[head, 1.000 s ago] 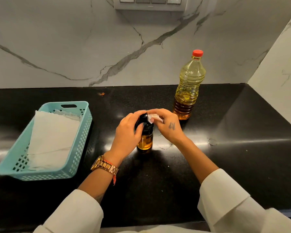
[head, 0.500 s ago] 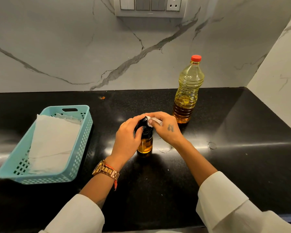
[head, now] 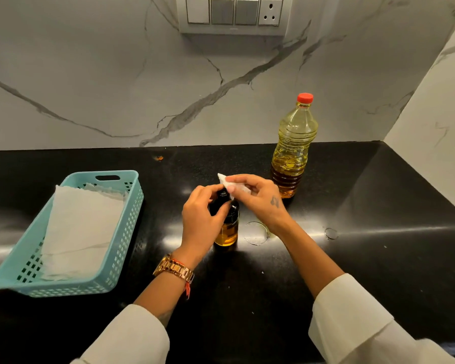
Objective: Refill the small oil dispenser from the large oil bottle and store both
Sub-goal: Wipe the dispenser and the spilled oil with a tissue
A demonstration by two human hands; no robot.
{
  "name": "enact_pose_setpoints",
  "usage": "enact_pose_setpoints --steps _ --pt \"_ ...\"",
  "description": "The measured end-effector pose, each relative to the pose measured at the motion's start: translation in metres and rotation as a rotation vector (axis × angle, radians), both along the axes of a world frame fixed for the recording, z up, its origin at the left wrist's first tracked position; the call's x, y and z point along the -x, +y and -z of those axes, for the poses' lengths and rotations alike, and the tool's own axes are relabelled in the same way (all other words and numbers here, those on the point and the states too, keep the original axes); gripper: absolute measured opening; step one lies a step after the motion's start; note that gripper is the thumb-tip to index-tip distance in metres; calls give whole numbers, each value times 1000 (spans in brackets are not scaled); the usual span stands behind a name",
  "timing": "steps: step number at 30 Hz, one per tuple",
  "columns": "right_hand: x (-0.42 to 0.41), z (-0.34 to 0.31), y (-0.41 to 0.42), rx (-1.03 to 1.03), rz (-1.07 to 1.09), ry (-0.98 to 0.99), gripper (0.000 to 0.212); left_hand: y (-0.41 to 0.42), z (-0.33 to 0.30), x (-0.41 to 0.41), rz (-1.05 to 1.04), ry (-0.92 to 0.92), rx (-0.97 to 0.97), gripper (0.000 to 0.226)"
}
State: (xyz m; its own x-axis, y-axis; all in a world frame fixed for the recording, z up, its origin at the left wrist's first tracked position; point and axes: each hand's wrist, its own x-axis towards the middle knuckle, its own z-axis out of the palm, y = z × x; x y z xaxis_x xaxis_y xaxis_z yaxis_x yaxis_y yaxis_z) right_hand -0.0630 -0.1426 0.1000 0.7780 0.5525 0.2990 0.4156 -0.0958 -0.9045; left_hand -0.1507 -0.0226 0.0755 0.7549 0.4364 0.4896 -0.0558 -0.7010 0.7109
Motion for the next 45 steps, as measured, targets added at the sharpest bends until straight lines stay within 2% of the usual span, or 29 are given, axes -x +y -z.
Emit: enact_pose_setpoints --steps 7,12,17,20,24,27,30,33,41,45 --pt "-2 19 -11 42 9 -37 10 2 -2 1 29 22 23 35" --pt "-19 14 -16 156 69 -87 8 6 -7 -1 54 62 17 37" --pt "-9 4 -2 -3 39 -2 15 9 -9 -2 107 99 -10 40" --pt "-5 19 -4 64 40 -20 22 6 -8 -1 94 120 -22 40" --pt "-10 24 -13 175 49 -169 23 1 -9 0 94 137 -31 45" --pt "-19 21 -19 251 51 -152 21 3 -7 -2 88 177 -69 43" --pt "-15 19 -16 160 134 -78 18 3 -6 -2 82 209 -105 43" --pt "2 23 -5 54 170 -97 14 -1 -5 -1 65 208 -162 45" --pt "25 49 -6 -55 348 -113 5 -7 -4 2 37 189 -172 46" --pt "21 65 -14 67 351 -18 10 -3 0 0 54 186 -130 44"
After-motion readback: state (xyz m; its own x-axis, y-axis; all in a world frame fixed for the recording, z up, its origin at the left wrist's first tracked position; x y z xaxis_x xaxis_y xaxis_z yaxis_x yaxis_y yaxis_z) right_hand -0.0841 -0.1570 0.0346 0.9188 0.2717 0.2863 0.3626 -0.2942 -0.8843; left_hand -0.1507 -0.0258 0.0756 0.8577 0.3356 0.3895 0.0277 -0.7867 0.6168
